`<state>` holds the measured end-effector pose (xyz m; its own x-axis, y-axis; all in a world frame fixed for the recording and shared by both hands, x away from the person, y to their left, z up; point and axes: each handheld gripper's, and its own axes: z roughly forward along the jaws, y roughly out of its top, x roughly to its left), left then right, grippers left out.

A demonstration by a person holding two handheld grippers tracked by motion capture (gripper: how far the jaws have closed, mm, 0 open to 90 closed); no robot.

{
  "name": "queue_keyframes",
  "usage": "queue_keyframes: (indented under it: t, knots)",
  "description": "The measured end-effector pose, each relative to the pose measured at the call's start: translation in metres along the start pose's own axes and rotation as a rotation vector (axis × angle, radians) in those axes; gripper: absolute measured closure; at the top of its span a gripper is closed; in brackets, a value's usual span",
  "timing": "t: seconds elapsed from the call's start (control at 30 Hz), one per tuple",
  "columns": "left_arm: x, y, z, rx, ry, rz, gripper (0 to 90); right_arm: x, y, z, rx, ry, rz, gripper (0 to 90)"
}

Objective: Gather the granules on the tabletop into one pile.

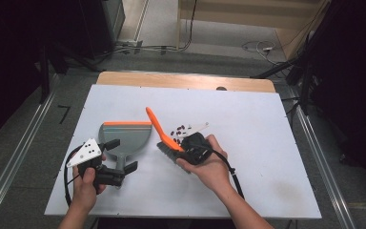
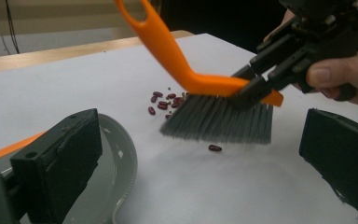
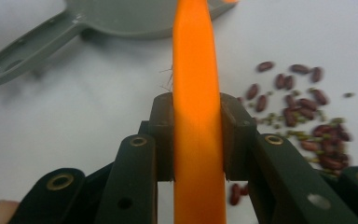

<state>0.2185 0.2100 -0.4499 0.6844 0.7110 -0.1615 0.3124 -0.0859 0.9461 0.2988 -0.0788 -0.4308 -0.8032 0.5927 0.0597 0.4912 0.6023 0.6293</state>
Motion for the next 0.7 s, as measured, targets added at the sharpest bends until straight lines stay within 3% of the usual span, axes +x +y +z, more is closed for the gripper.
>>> queue_keyframes:
  t: [0.1, 0.17, 0.37, 0.53, 0.7]
  knots:
    - [0.000, 0.000, 0.000, 0.001, 0.000, 0.001, 0.0, 0.003, -0.003, 0.013, 0.034, 0.036, 0.015, 69.0]
    - [0.000, 0.000, 0.000, 0.000, 0.001, 0.002, 0.0, 0.001, -0.004, 0.016, 0.041, 0.021, 0.020, 69.1]
    - [0.001, 0.000, -0.001, 0.001, 0.003, 0.002, 0.0, -0.030, -0.011, 0.018, 0.010, -0.016, 0.106, 68.7]
    - [0.000, 0.000, 0.000, 0.004, 0.003, 0.003, 0.0, -0.043, -0.014, 0.015, 0.004, -0.045, 0.115, 68.5]
    - [-0.001, 0.000, 0.000, 0.005, 0.005, 0.004, 0.0, -0.061, -0.018, 0.013, -0.010, -0.069, 0.157, 68.2]
